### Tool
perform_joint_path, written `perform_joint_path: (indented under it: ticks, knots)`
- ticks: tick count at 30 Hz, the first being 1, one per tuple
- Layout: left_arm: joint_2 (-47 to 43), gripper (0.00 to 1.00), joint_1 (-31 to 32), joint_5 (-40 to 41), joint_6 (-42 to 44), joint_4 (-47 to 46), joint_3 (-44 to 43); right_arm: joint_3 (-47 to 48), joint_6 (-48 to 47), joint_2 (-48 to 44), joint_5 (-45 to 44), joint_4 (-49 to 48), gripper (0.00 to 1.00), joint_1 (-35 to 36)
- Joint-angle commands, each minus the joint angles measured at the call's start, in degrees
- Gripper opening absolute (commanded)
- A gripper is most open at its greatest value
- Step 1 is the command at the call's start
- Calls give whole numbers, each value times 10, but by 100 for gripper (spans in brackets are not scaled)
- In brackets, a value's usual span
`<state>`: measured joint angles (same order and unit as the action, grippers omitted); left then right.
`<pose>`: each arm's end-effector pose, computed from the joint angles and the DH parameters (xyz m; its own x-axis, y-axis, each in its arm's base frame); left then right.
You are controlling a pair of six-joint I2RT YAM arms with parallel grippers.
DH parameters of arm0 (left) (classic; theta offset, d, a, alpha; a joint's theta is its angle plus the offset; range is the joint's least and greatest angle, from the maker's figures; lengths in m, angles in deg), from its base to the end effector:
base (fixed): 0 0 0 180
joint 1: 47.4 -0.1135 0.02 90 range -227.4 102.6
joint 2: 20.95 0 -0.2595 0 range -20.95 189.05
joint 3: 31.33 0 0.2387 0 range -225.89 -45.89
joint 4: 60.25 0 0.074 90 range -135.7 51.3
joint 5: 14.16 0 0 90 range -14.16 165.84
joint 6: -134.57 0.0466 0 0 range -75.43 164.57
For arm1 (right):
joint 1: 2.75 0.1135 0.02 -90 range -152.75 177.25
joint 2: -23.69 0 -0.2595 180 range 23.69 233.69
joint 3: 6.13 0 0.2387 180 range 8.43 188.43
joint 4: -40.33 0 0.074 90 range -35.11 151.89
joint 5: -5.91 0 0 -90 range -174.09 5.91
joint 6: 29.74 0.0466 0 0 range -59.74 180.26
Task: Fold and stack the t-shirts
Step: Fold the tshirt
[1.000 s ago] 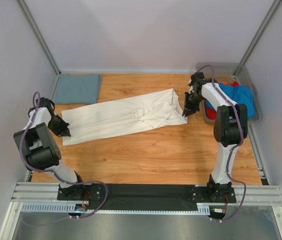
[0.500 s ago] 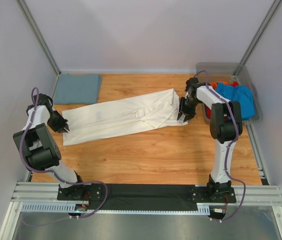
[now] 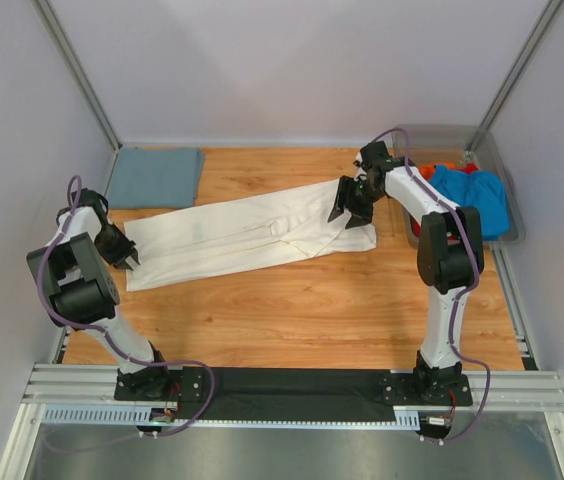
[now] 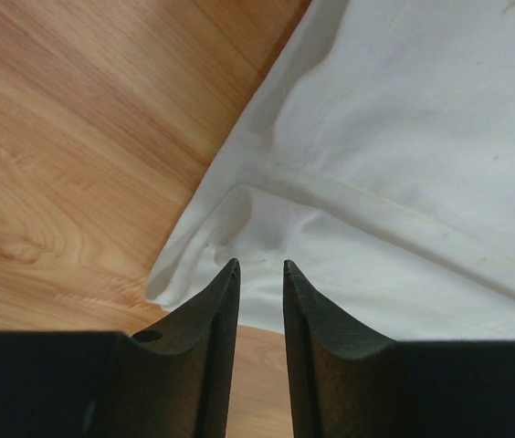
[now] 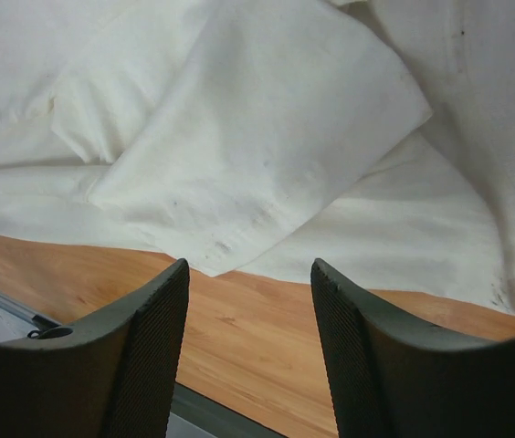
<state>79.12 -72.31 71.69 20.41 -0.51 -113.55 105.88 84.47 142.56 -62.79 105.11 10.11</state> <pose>0.2903 0.1311 0.1782 -0.6420 -0.7482 -0.1672 -0.7330 0.6630 -0.1524 0.4050 0.1098 0.2008 -0.9747 0.1694 -0.1459 0.0886 0.8918 0.4436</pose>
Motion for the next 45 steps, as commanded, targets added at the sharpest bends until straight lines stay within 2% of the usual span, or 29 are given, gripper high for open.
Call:
perform_joint_path:
  ticks: [1, 17, 21, 22, 25, 26, 29, 32, 37, 45]
  knots:
    - [-3, 33, -6, 28, 3, 5, -4, 0, 11, -14, 21, -19, 58, -2]
    - [42, 34, -11, 17, -12, -6, 7, -2, 18, -13, 27, -23, 58, -2]
    - [45, 22, -11, 17, -14, -9, 6, 7, 24, -2, 29, -26, 57, -2]
    - [45, 12, -12, 16, -14, -10, 6, 9, 33, 1, 30, -26, 57, -1]
    - [40, 0, -11, 16, -17, -4, 2, 17, 62, 15, 24, -43, 51, -2]
    - [35, 0, -12, 16, -18, -2, 2, 18, 86, 18, 16, -63, 45, -3]
    - [28, 0, -11, 12, -18, 2, 3, 18, 129, 23, -5, -102, 40, -3]
    - [20, 0, -11, 8, -19, 2, 7, 40, 138, 38, -29, -73, 34, -6]
    - [7, 0, -11, -3, -17, 4, 6, 8, 139, 29, -30, -62, 41, -27]
    - [7, 0, -11, -14, -15, 5, -2, -85, 164, -4, 29, -108, 43, -29]
